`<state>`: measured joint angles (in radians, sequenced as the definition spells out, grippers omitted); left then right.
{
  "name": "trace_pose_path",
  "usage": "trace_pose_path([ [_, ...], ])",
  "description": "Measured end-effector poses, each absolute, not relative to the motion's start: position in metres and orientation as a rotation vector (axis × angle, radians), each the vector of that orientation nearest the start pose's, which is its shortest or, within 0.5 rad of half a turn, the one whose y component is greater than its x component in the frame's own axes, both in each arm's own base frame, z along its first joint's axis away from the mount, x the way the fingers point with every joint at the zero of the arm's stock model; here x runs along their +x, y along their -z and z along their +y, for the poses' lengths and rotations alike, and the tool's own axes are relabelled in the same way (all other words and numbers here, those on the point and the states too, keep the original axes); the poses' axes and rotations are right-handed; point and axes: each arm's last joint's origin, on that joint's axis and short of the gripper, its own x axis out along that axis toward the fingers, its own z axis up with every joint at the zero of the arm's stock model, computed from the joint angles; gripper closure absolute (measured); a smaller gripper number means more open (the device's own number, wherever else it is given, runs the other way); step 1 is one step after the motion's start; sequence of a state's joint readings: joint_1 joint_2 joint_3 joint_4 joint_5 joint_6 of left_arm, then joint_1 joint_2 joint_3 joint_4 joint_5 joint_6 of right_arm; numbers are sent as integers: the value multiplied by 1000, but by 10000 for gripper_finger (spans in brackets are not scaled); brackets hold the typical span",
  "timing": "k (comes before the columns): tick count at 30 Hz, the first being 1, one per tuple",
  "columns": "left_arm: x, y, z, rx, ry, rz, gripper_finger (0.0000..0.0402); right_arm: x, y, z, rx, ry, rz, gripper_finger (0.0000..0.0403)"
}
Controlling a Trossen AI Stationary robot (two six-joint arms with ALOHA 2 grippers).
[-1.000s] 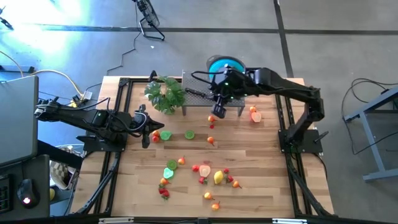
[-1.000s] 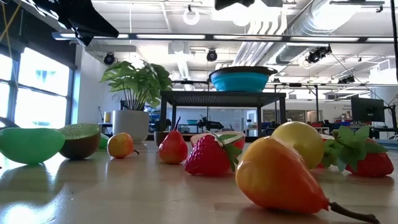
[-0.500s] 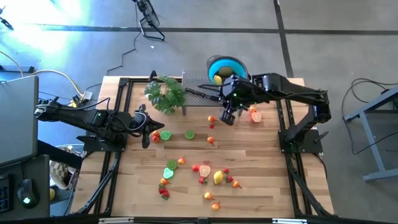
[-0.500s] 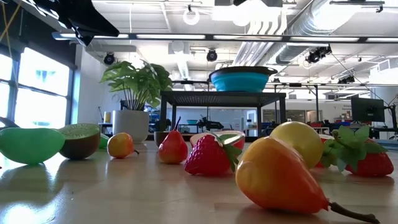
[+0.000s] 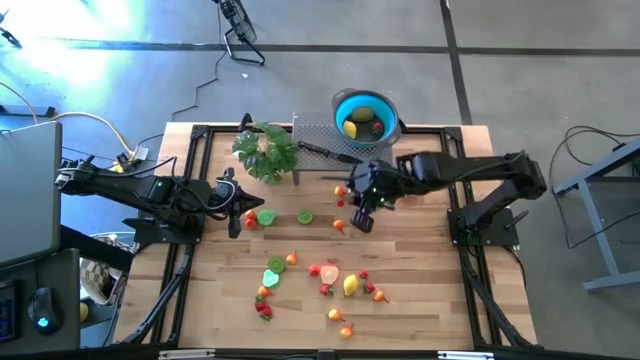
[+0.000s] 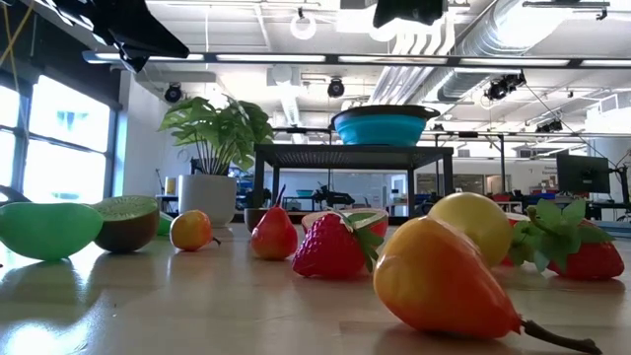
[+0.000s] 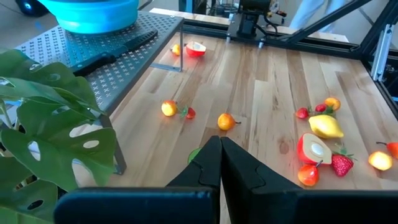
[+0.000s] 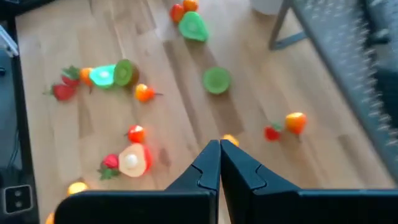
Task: Pick & Place Fruit
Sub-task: Put the yellow pear in the blue bowl on the shelf
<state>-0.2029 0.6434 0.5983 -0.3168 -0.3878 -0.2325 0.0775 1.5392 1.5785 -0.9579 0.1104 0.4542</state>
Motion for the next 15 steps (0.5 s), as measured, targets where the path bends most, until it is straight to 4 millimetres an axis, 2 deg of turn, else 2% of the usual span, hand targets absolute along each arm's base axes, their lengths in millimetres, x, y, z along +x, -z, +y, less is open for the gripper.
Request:
trace_pose_path([
  [6,144,-277,-18,-124,-221,324,402,311,-337,38,432,226,841,400],
  [15,144,-277,-18,-124,-222,324,402,319,-285,64,529,162,756,400],
])
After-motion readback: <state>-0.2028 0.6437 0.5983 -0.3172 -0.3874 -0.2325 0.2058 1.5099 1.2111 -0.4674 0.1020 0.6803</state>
